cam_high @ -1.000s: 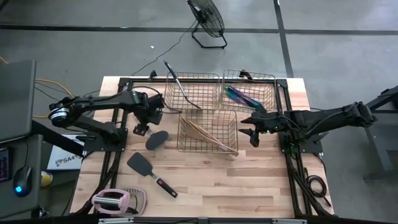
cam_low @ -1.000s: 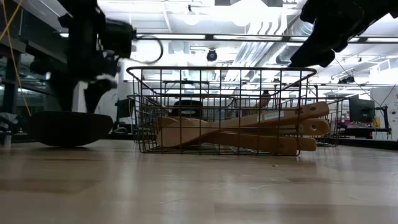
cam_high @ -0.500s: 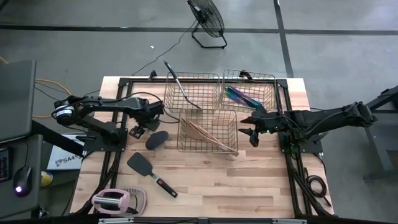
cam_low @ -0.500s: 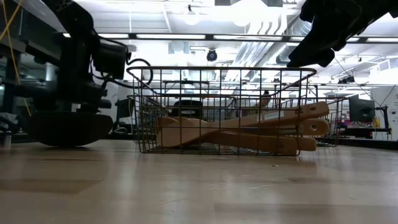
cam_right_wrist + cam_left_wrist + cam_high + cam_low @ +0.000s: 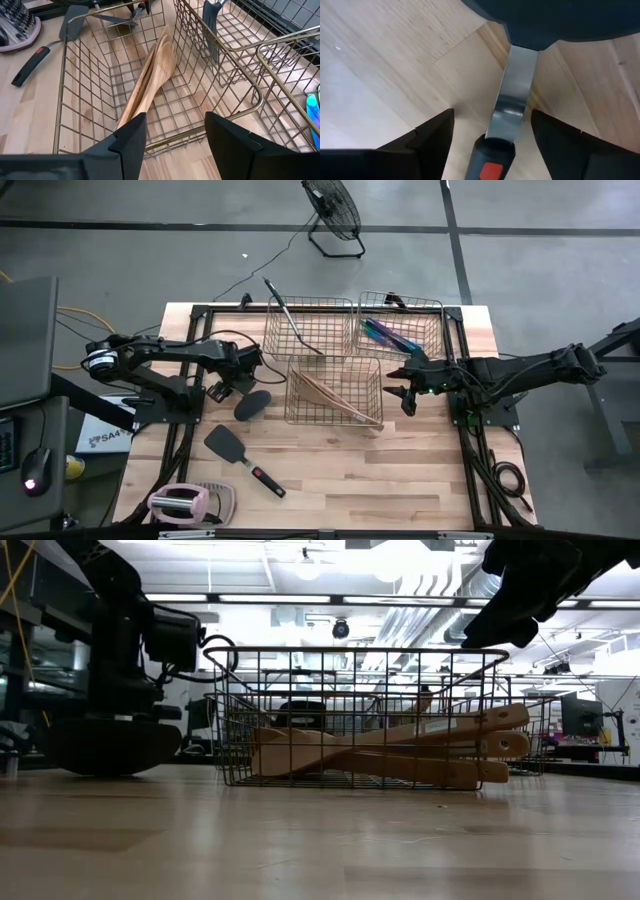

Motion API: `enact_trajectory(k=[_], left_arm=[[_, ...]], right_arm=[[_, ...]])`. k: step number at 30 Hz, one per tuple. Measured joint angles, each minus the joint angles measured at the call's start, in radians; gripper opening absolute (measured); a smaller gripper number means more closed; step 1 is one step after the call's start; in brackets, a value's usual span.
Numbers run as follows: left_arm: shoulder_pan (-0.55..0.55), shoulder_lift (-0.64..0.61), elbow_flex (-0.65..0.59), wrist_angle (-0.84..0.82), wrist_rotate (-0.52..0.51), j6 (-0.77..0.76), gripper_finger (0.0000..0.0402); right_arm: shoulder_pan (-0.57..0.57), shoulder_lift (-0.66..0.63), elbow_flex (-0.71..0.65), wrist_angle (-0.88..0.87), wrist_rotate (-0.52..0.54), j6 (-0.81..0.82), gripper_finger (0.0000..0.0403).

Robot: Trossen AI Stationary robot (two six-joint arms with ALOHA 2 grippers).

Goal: Pick & Place Kitchen Items
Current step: Put the black spatula into the top left wire basket

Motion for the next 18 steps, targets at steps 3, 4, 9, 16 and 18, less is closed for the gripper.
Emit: enact_trajectory(k=[3,4,9,16,18], left_arm=[[0.000,0.000,-0.001,-0.003,0.000,0.000,0.0240],[0.000,0.001,-0.002,-0.004,0.000,0.000,0.0230],[0.000,0.001,-0.003,-0.008,0.000,-0.010,0.0171],[0.000,0.001,-0.003,-0.006,0.003,-0.075,0.0076],[0.000,0.001,-0.003,-0.009,0.003,-0.092,0.0068]], right_arm=[[0.000,0.000,0.000,0.000,0.000,0.001,0.0193],[0.000,0.000,0.000,0.000,0.000,0.004,0.0193],[0.000,0.000,0.000,0.000,0.000,0.008,0.0193],[0.000,0.000,0.000,0.000,-0.001,0.008,0.0193],[0.000,0.000,0.000,0.000,-0.004,0.008,0.0193]])
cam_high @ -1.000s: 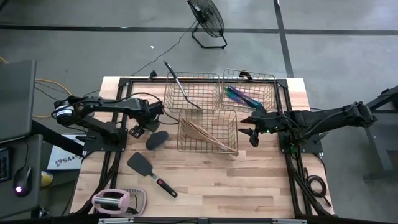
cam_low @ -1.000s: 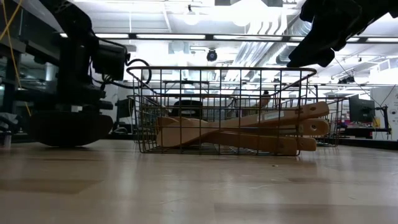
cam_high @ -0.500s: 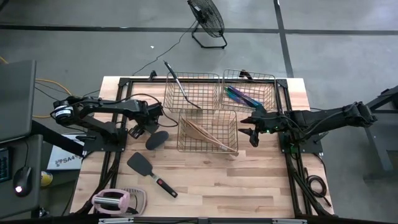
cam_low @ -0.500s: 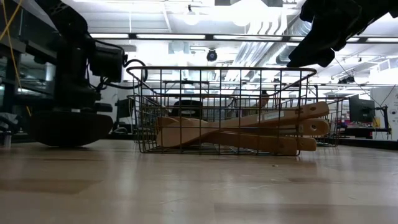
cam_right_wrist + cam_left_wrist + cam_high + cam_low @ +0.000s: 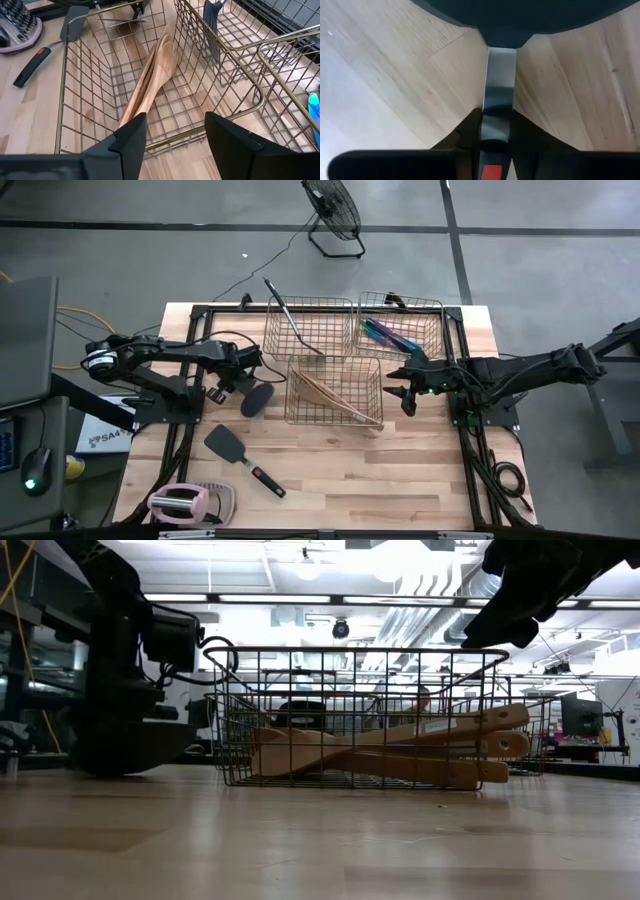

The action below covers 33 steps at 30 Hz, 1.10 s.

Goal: Pick & Place Kitchen Items
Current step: Put the black spatula into the top left wire basket

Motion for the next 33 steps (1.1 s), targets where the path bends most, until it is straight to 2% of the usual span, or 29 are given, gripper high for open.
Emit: enact_trajectory(k=[8,17,21,27,33], left_arm=[[0.001,0.004,0.032,-0.063,0.000,-0.093,0.0068],[0.001,0.003,0.163,-0.221,-0.001,-0.152,0.0068],[0.001,0.002,0.227,-0.282,-0.023,-0.232,0.0068],[-0.007,-0.003,0.330,-0.408,-0.087,-0.295,0.0068],[-0.069,-0.003,0.467,-0.507,-0.237,-0.352,0.0068]], right_arm=[[0.000,0.000,0.000,0.000,0.000,0.000,0.0193],[0.000,0.000,0.000,0.000,0.000,0.000,0.0193],[0.000,0.000,0.000,0.000,0.000,0.000,0.0193],[0.000,0.000,0.000,0.000,-0.001,0.000,0.0193],[0.000,0.000,0.000,0.000,-0.001,0.000,0.0193]])
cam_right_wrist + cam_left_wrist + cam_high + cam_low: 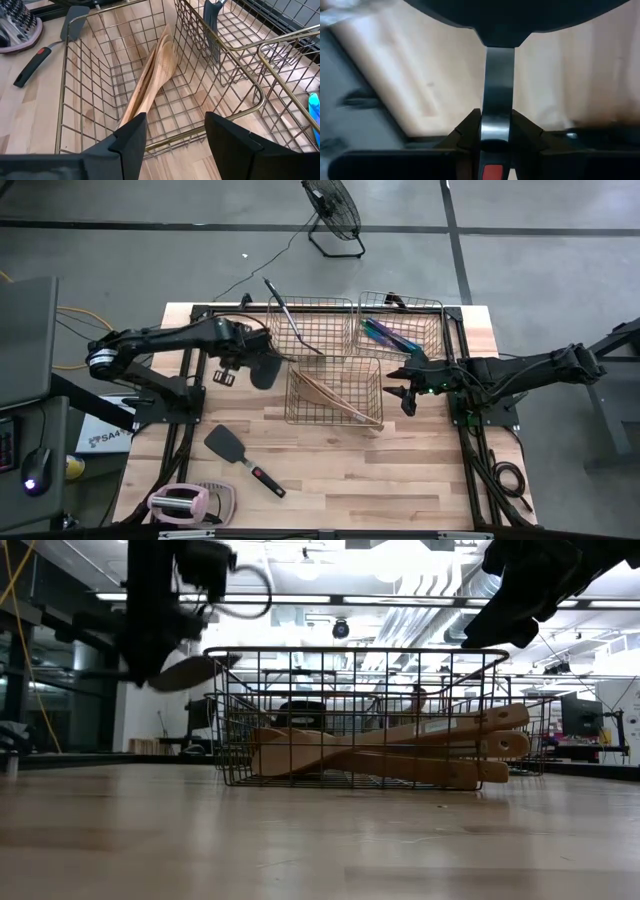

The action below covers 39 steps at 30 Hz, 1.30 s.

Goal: Pick & Place Kitchen Items
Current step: Put the black spatula into the top left wire basket

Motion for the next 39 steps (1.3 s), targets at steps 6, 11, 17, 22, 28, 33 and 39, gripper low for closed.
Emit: enact_trajectory(k=[6,11,17,22,28,33,39], left_arm=[[-0.069,0.000,0.133,0.002,-0.208,-0.037,0.0068],[-0.102,0.000,0.171,0.183,-0.442,0.016,0.0068],[-0.098,0.045,0.172,0.579,-0.498,0.260,0.0068],[-0.098,0.141,0.172,0.873,-0.436,0.512,0.0068],[-0.045,0.263,0.172,1.062,-0.430,0.618,0.0068],[0.007,0.326,0.172,1.119,-0.493,0.617,0.0068],[0.029,0.379,0.172,1.148,-0.478,0.620,0.0068]], right_arm=[[0.000,0.000,0.000,0.000,0.000,-0.003,0.0193],[0.000,0.000,0.000,0.000,0.001,-0.004,0.0193],[0.000,0.000,0.000,0.029,0.008,-0.003,0.0193],[0.000,0.000,0.000,0.047,0.008,-0.004,0.0193],[0.000,0.000,0.000,0.056,0.008,-0.001,0.0193],[0.000,0.000,0.000,0.057,0.008,0.000,0.0193],[0.000,0.000,0.000,0.060,0.008,0.000,0.0193]])
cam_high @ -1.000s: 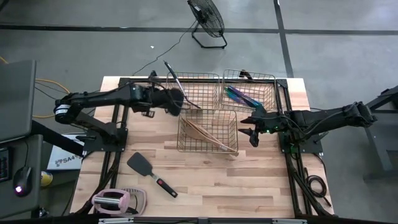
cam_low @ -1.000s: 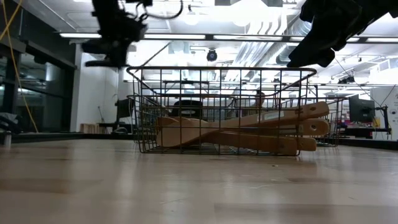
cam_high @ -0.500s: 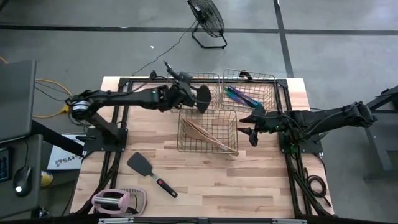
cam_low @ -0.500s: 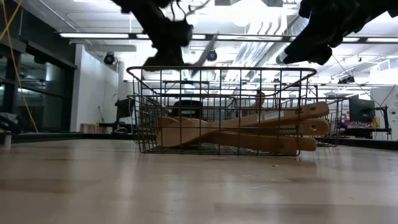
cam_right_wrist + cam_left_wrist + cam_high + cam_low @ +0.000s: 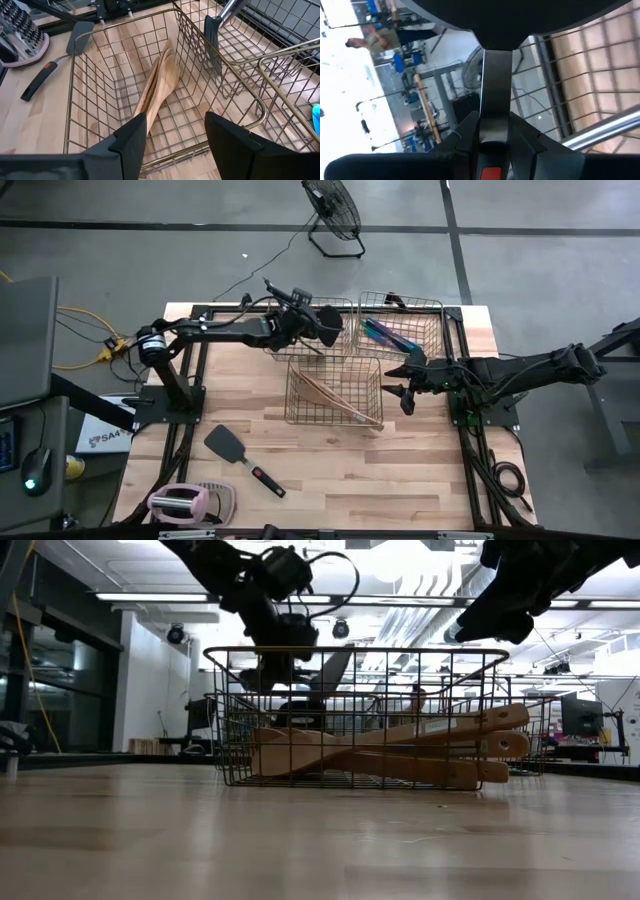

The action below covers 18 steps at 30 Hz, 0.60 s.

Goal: Pick & Place Kitchen Items
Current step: Put the black spatula into the top left wire basket

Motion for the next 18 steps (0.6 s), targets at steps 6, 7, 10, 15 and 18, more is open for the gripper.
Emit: enact_trajectory(k=[6,7,10,15,18], left_arm=[[0.003,0.026,0.000,-0.005,0.021,0.009,0.0068],[0.004,0.027,0.000,-0.014,0.025,0.008,0.0068],[0.004,0.027,0.000,0.004,0.042,0.006,0.0068],[0.004,0.027,0.000,-0.005,0.047,-0.008,0.0068],[0.004,0.027,0.000,-0.021,0.062,-0.008,0.0068]], right_arm=[[0.000,0.000,0.000,0.000,0.001,-0.001,0.0193],[0.000,0.000,0.000,0.000,0.003,-0.002,0.0193],[0.000,0.000,0.000,0.000,0.008,-0.003,0.0193],[0.000,0.000,0.000,0.000,0.008,-0.002,0.0193],[0.000,0.000,0.000,0.000,0.008,-0.001,0.0193]])
